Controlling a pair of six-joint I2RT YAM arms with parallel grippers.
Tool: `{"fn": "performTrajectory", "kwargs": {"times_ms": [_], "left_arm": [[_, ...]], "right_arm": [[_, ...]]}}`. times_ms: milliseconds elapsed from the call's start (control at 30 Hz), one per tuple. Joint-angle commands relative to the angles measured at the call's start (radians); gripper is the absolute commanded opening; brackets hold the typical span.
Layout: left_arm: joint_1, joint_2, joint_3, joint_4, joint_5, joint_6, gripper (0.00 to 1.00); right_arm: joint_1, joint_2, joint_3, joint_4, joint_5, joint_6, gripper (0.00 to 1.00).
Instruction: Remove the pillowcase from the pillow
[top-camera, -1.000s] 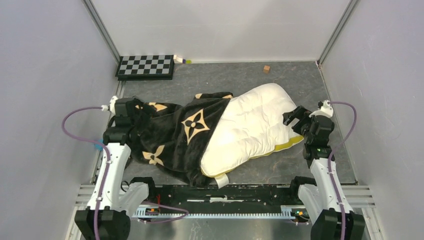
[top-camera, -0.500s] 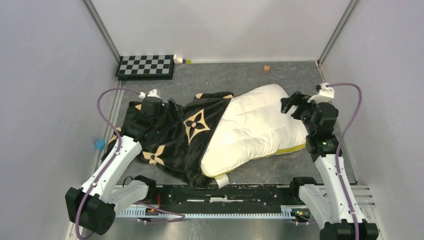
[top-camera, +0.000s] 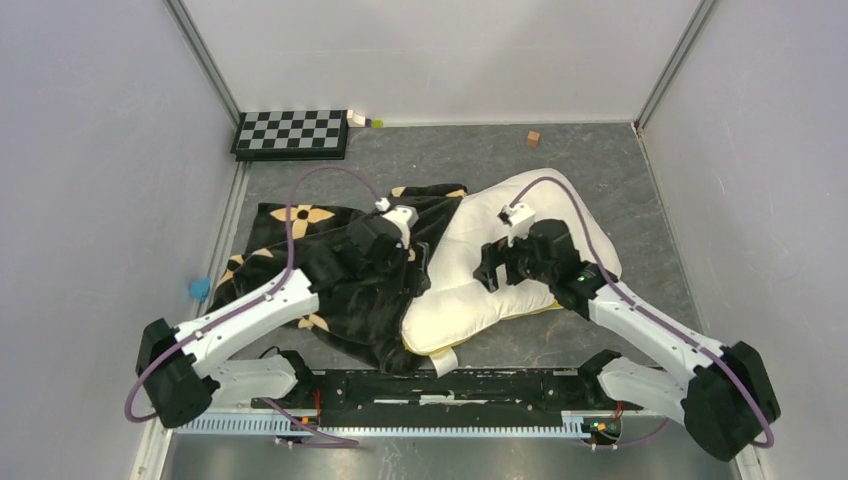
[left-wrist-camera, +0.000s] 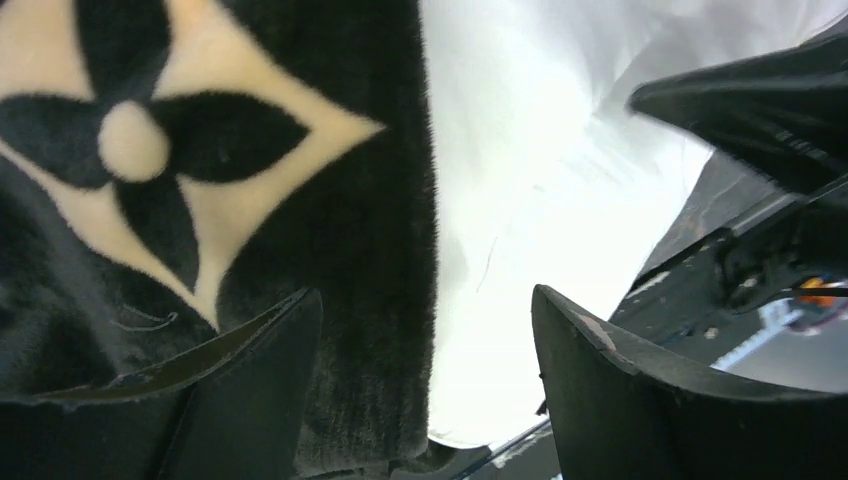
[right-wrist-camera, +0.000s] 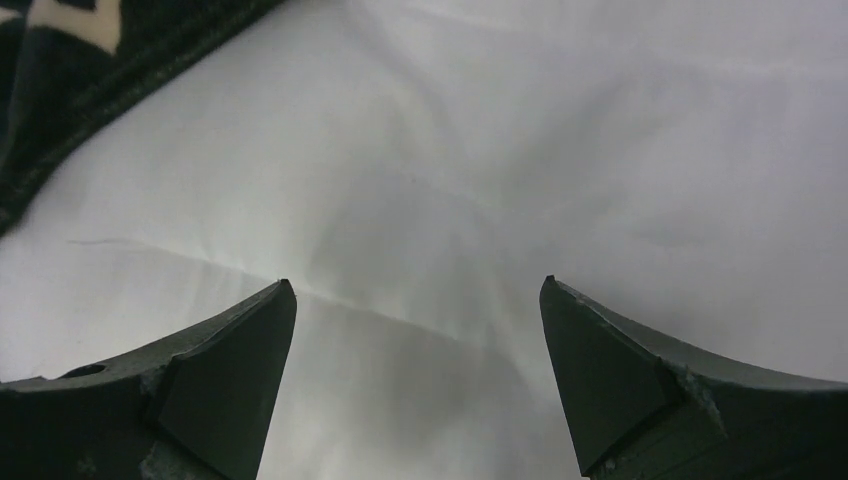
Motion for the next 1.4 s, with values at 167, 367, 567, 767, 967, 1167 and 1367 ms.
{"fn": "performTrajectory", "kwargs": {"times_ms": [167,367,567,767,967,1167,1367], "left_arm": [[-0.108,0.224,0.152,-0.100,-0.269,0.110,0.79],[-0.043,0.253,0.112,-0.094,-0.390,0.031,0.63],[0.191,0.150,-0.038,0.026,-0.242,-0.105,0.36],[0.381,-0.046,-0.224,0.134,-0.232,-0.262,0.22],[0.528,-0.170,-0.289,0.065,-0.299,-0.393,0.14],[0.612,-0.271,-0.308,-0.023,-0.404,-0.491,0.10],[0.614,-0.307,-0.341,0.147,-0.235,-0.361,0.04]], "right_arm": [[0.124,0.152,-0.006,0.020,0.183,0.006,0.98],[0.121,0.166,-0.020,-0.062,0.499,0.094,0.98],[0.104,0.057,-0.116,-0.027,0.629,0.174,0.98],[-0.067,-0.070,-0.191,-0.040,0.660,0.292,0.98],[-0.254,-0.125,-0.265,-0.012,0.544,0.325,0.98],[-0.290,-0.160,-0.237,-0.027,0.556,0.270,0.98],[-0.288,-0.243,-0.176,0.097,0.143,0.037,0.98]]}}
